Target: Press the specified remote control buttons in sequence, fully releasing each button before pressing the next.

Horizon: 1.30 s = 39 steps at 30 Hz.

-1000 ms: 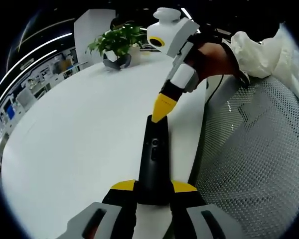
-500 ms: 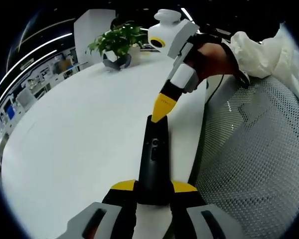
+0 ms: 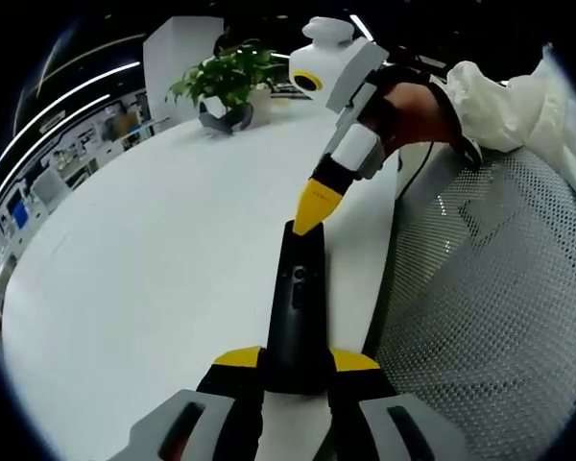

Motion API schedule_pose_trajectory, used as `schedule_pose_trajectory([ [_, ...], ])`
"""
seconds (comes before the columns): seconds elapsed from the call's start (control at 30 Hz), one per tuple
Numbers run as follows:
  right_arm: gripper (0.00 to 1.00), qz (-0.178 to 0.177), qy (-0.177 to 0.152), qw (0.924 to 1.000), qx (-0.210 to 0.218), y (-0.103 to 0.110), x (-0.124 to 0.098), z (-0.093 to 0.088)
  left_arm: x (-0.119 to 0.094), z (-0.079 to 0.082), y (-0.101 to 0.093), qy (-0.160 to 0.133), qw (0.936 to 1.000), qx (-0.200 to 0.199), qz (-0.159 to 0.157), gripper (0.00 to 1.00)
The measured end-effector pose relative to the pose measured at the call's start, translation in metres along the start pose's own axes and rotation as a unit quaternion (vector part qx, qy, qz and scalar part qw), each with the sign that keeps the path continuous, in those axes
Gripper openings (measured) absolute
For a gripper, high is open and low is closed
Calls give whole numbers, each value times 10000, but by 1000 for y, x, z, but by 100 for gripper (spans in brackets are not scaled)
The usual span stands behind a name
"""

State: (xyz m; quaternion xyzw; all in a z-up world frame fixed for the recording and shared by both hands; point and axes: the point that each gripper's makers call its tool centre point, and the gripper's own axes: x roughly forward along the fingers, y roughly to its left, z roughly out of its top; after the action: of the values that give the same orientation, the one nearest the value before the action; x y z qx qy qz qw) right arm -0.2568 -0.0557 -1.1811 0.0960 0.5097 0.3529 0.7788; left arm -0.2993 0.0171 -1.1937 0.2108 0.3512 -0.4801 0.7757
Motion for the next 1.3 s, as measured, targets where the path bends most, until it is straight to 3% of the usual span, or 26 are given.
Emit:
schedule_pose_trajectory([
  [0.43,0,-102,59,9999,97,-4,-5,-3,0,0,0,17,10000,-26,-8,24],
  [0.6,0,-412,99,9988,-225,-14,-12,-4,0,0,0,15,10000,-11,-9,24],
  [0.73,0,-319,120,9994,31,-13,-10,-4,0,0,0,-6,10000,26,-5,25],
  [0.9,0,-307,194,9993,-25,-10,-10,-3,0,1,0,-28,10000,41,-8,25],
  [1.07,0,17,-97,9999,86,-2,-11,8,1,1,-1,-49,10000,62,-14,24],
  [1.17,0,68,-12,9998,194,-2,-8,4,1,1,-1,-55,10000,40,-8,25],
  [1.3,0,-14,177,9998,22,-2,-3,-1,1,1,-1,-62,10000,35,-3,25],
])
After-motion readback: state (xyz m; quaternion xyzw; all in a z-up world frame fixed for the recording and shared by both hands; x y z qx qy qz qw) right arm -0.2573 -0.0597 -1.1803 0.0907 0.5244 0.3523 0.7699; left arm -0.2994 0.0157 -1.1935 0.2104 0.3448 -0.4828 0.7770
